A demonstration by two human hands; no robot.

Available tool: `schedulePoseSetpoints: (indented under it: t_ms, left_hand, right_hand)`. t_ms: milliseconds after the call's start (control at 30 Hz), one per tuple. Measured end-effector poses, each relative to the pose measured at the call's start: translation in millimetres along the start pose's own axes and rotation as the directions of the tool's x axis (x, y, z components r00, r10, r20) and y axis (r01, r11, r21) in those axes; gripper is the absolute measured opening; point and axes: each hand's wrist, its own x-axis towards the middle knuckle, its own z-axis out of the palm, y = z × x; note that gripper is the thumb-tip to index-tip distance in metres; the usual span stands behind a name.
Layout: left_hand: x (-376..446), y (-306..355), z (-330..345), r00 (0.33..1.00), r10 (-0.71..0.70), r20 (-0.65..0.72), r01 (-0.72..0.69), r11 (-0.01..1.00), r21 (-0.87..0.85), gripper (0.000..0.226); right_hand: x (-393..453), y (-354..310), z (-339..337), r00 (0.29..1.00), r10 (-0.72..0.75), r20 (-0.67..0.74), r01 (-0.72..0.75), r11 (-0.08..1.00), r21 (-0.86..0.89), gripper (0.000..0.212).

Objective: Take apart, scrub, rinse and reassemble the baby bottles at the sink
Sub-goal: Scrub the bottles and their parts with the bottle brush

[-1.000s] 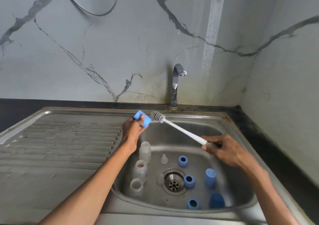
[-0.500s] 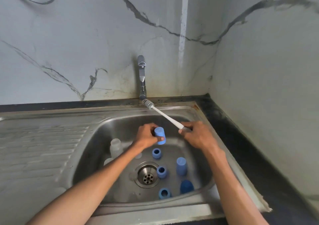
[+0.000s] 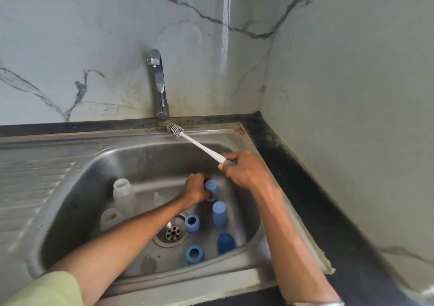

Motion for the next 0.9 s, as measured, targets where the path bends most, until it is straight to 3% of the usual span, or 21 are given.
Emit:
schedulePoseSetpoints:
  t_ms: [133, 300, 500, 667, 833, 900]
  left_hand:
    - [-0.6, -0.4, 3.4, 1.000, 0.016, -0.007, -0.016, 1.000, -0.010, 0.034]
    - [-2.1, 3.2, 6.7, 1.000, 0.021, 0.009, -0.021, 1.000, -0.018, 0.055]
    - [-7.1, 7.3, -25.6, 0.995, 0.038, -0.097, -0.041, 0.999, -0.036, 0.065]
    - [-45.1, -13.9, -91.2, 0.963, 0.082, -0.257, -0.055, 0.993, 0.108, 0.049]
    - [-91.1, -65.3, -156.0, 0.938, -0.132, -0.320, 0.164, 0.984, 0.073, 0.019]
    - [-109.3, -85.6, -172.9, 0.929, -0.188, -0.319, 0.227, 0.970, 0.089, 0.021]
  right_hand:
    - [0.2, -0.8, 1.7, 1.000, 0.010, 0.009, -0.010, 1.000, 0.006, 0.034]
    - [1.4, -1.0, 1.9, 1.000, 0.011, 0.020, -0.011, 1.000, -0.022, 0.033]
    - [-1.7, -2.5, -0.2, 0.999, 0.023, 0.026, -0.023, 1.000, -0.020, 0.032]
    - [-6.9, -9.9, -1.4, 0.998, 0.004, 0.068, -0.003, 1.000, -0.023, 0.033]
    - [-12.8, -20.8, 6.7, 0.990, -0.032, 0.134, 0.041, 0.997, -0.066, 0.036]
    - [-14.5, -23.1, 8.9, 0.987, -0.040, 0.157, 0.054, 0.995, -0.084, 0.036]
